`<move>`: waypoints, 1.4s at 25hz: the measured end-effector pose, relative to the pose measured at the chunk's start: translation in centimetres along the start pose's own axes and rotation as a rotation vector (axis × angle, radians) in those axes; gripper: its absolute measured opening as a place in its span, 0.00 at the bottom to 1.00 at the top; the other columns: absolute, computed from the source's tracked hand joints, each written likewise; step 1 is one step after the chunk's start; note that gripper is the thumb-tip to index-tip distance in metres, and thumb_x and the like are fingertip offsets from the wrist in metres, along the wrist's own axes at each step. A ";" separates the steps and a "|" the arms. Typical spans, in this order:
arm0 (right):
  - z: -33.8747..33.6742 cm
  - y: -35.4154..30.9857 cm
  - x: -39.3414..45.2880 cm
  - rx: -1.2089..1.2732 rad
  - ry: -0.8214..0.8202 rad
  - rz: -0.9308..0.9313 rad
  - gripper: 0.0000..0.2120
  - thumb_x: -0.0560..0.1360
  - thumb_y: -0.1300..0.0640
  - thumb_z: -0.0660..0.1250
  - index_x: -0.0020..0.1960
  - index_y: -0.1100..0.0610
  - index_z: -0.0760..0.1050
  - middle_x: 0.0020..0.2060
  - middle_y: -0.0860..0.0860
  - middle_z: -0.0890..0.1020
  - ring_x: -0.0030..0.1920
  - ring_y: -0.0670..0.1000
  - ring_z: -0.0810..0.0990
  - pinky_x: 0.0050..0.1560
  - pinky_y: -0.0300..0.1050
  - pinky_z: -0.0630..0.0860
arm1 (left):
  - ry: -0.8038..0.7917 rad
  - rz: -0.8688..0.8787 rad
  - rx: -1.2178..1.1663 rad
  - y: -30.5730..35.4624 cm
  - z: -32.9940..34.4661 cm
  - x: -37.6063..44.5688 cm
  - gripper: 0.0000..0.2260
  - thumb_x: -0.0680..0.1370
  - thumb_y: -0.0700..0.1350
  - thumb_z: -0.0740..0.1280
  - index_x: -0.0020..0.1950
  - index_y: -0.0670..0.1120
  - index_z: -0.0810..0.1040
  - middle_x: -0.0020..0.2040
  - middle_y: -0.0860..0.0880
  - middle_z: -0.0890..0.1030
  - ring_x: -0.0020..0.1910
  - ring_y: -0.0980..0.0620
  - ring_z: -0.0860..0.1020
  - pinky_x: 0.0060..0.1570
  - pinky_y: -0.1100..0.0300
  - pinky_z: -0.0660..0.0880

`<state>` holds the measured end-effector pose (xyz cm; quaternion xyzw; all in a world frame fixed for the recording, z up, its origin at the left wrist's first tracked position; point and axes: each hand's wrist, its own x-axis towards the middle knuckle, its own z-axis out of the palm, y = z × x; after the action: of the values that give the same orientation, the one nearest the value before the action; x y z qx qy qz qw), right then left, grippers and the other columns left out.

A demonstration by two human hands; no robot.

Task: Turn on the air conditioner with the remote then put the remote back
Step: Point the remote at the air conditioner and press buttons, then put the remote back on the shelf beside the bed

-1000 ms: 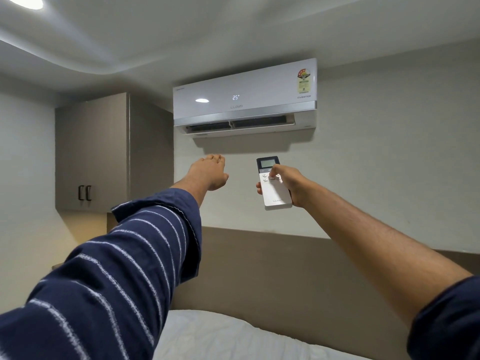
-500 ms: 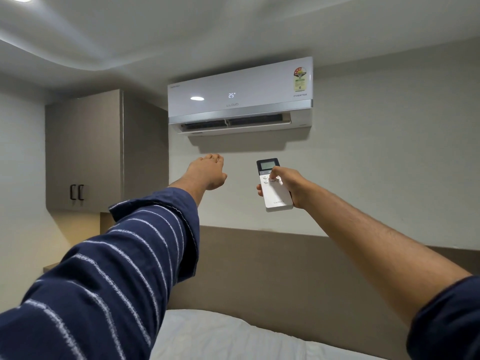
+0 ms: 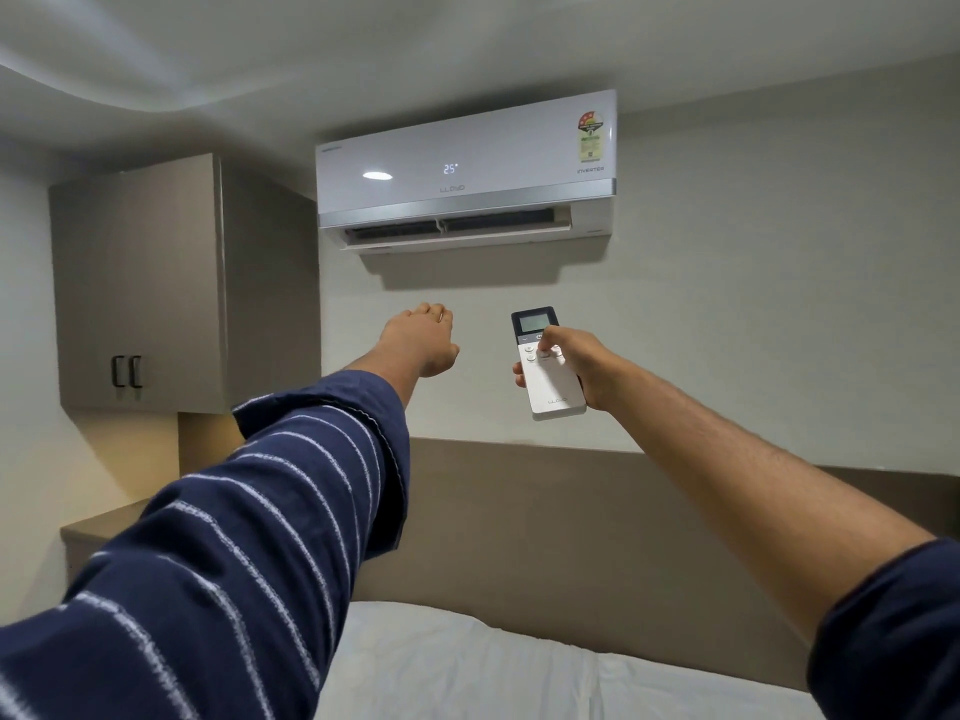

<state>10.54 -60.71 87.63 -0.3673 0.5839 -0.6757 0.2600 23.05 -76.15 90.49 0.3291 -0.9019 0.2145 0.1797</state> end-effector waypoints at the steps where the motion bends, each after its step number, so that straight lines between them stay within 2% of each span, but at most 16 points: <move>1: -0.4 0.6 0.1 0.002 0.014 0.008 0.08 0.72 0.64 0.55 0.48 0.63 0.71 0.37 0.61 0.82 0.26 0.55 0.83 0.27 0.40 0.79 | -0.004 0.021 -0.007 0.9 0.6 0.2 0.29 0.83 0.51 0.50 0.80 0.41 0.49 0.81 0.45 0.51 0.80 0.46 0.52 0.77 0.51 0.54; 7: -7.2 5.4 -1.9 -0.042 0.202 0.087 0.07 0.71 0.64 0.55 0.46 0.62 0.70 0.30 0.59 0.84 0.29 0.57 0.84 0.33 0.43 0.80 | -0.064 0.223 -0.078 9.6 4.9 1.9 0.29 0.82 0.52 0.50 0.80 0.42 0.48 0.81 0.46 0.51 0.80 0.47 0.51 0.78 0.51 0.53; 10: -12.9 7.5 -4.6 -0.056 0.335 0.112 0.06 0.71 0.64 0.55 0.46 0.61 0.69 0.32 0.59 0.84 0.32 0.58 0.84 0.36 0.45 0.81 | -0.081 0.317 -0.125 15.3 6.7 2.8 0.29 0.82 0.52 0.51 0.80 0.42 0.49 0.81 0.45 0.52 0.79 0.46 0.53 0.77 0.50 0.56; 12: -16.4 8.3 -6.9 -0.084 0.416 0.125 0.06 0.71 0.64 0.55 0.47 0.61 0.69 0.34 0.60 0.84 0.31 0.57 0.84 0.35 0.44 0.81 | -0.074 0.399 -0.168 19.8 7.1 3.4 0.29 0.82 0.52 0.51 0.80 0.41 0.50 0.81 0.45 0.53 0.79 0.46 0.54 0.77 0.49 0.57; 16: -24.3 9.5 -13.1 -0.137 0.603 0.176 0.07 0.74 0.63 0.56 0.49 0.60 0.71 0.39 0.60 0.84 0.32 0.55 0.85 0.32 0.42 0.81 | -0.043 0.600 -0.253 31.2 6.3 2.4 0.29 0.82 0.52 0.51 0.80 0.41 0.50 0.80 0.45 0.54 0.79 0.46 0.55 0.76 0.50 0.57; 19: -31.6 10.6 -20.1 -0.168 0.778 0.187 0.05 0.76 0.61 0.57 0.48 0.57 0.71 0.41 0.59 0.84 0.37 0.56 0.85 0.37 0.44 0.82 | -0.017 0.787 -0.344 42.2 4.8 -0.1 0.29 0.82 0.53 0.52 0.80 0.41 0.50 0.80 0.44 0.54 0.79 0.45 0.55 0.76 0.50 0.57; 23: -40.5 14.1 -30.2 -0.154 0.978 0.252 0.04 0.77 0.62 0.56 0.49 0.57 0.70 0.43 0.61 0.83 0.41 0.60 0.83 0.54 0.56 0.79 | -0.055 0.978 -0.418 56.1 5.3 -6.0 0.30 0.82 0.53 0.51 0.80 0.42 0.48 0.81 0.45 0.52 0.80 0.46 0.52 0.77 0.51 0.53; 26: -46.3 18.4 -38.3 -0.110 1.150 0.320 0.04 0.77 0.64 0.57 0.49 0.58 0.69 0.51 0.64 0.82 0.50 0.62 0.82 0.59 0.57 0.76 | -0.093 1.127 -0.424 65.7 7.1 -13.0 0.30 0.83 0.53 0.51 0.81 0.42 0.48 0.81 0.45 0.52 0.80 0.46 0.52 0.77 0.51 0.52; 27: -48.5 20.3 -41.3 -0.096 1.219 0.359 0.05 0.77 0.64 0.57 0.51 0.59 0.69 0.54 0.64 0.82 0.54 0.62 0.81 0.60 0.56 0.76 | -0.135 1.201 -0.425 69.3 7.5 -15.9 0.29 0.83 0.53 0.50 0.80 0.41 0.48 0.81 0.45 0.52 0.80 0.46 0.52 0.78 0.51 0.52; 29: -51.8 24.3 -46.8 -0.059 1.354 0.423 0.14 0.77 0.64 0.58 0.61 0.64 0.69 0.59 0.65 0.80 0.59 0.62 0.80 0.64 0.55 0.74 | -0.173 1.319 -0.409 75.2 8.7 -21.4 0.29 0.83 0.53 0.50 0.80 0.41 0.48 0.81 0.44 0.52 0.80 0.46 0.52 0.77 0.51 0.52; 31: -54.4 29.0 -51.9 -0.009 1.441 0.477 0.19 0.77 0.65 0.57 0.68 0.65 0.68 0.61 0.65 0.79 0.62 0.63 0.78 0.65 0.54 0.72 | -0.181 1.416 -0.408 80.4 10.6 -26.6 0.29 0.82 0.53 0.51 0.80 0.41 0.50 0.81 0.44 0.53 0.80 0.46 0.53 0.77 0.51 0.53; 33: -55.7 34.6 -56.5 0.073 1.495 0.572 0.20 0.77 0.66 0.58 0.69 0.66 0.67 0.62 0.65 0.78 0.62 0.63 0.78 0.64 0.54 0.73 | -0.258 1.537 -0.376 84.4 13.6 -31.9 0.29 0.82 0.52 0.52 0.80 0.40 0.51 0.80 0.44 0.54 0.79 0.46 0.54 0.76 0.52 0.53; 35: -56.1 40.5 -60.5 0.160 1.545 0.625 0.17 0.78 0.68 0.57 0.66 0.67 0.68 0.58 0.64 0.78 0.56 0.63 0.79 0.57 0.53 0.76 | -0.292 1.659 -0.347 87.7 17.0 -36.8 0.29 0.82 0.52 0.52 0.80 0.40 0.51 0.80 0.43 0.55 0.79 0.45 0.56 0.76 0.52 0.54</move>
<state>-1.51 12.62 33.58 0.3974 0.6231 -0.6736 -0.0127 -12.45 -5.12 35.48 -0.4445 -0.8849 0.0909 -0.1054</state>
